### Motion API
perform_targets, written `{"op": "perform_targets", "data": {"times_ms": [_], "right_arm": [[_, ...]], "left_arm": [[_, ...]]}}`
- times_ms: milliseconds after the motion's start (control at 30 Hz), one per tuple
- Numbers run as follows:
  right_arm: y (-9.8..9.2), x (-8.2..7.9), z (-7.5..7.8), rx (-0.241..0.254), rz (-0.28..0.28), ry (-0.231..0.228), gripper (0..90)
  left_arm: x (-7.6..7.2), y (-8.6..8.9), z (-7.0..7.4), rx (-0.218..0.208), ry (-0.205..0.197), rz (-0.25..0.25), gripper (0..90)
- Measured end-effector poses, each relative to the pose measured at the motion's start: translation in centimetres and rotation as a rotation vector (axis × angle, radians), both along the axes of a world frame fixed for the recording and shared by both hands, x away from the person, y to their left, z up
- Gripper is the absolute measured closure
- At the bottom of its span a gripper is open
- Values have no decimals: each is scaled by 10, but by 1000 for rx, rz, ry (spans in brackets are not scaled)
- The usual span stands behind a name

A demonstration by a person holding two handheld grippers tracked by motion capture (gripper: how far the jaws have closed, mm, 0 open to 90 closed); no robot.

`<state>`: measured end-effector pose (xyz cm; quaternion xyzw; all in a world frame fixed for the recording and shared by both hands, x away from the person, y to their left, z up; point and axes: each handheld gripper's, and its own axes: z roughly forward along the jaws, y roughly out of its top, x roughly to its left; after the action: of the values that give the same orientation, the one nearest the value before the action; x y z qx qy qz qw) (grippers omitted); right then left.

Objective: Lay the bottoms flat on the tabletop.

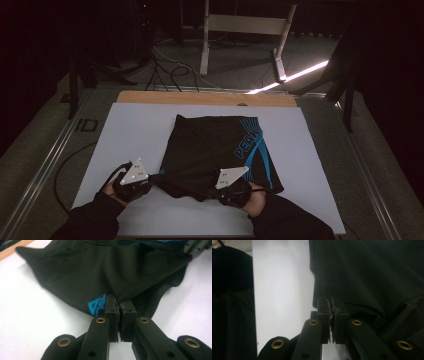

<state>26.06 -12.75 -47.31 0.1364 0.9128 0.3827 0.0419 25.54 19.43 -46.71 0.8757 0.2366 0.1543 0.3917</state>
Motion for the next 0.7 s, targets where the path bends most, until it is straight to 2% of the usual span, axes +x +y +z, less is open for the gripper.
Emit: {"op": "perform_targets", "data": {"times_ms": [100,233,400,467,600,633,667,700], "right_arm": [[-2,-2,0,3,-2,18,867],[-7,-5,-14,-41,15,37,867],[-8,-9,-22,-62,9,72,865],[-7,-9,-26,-69,8,77,860],[-6,-11,-30,-90,10,88,847],[-6,-10,-32,-90,13,77,842],[-6,-10,-32,-94,3,99,842],[-6,-10,-34,-95,12,92,833]], "left_arm": [[-3,-1,-2,10,9,-20,871],[-8,-4,-15,52,79,-77,867],[-10,-6,-26,102,113,-114,858],[-9,-5,-29,104,129,-120,858],[-7,-4,-38,119,188,-148,827],[-6,-4,-40,123,193,-152,817],[-4,-3,-41,104,208,-149,810],[-3,-2,-41,102,214,-151,808]]}}
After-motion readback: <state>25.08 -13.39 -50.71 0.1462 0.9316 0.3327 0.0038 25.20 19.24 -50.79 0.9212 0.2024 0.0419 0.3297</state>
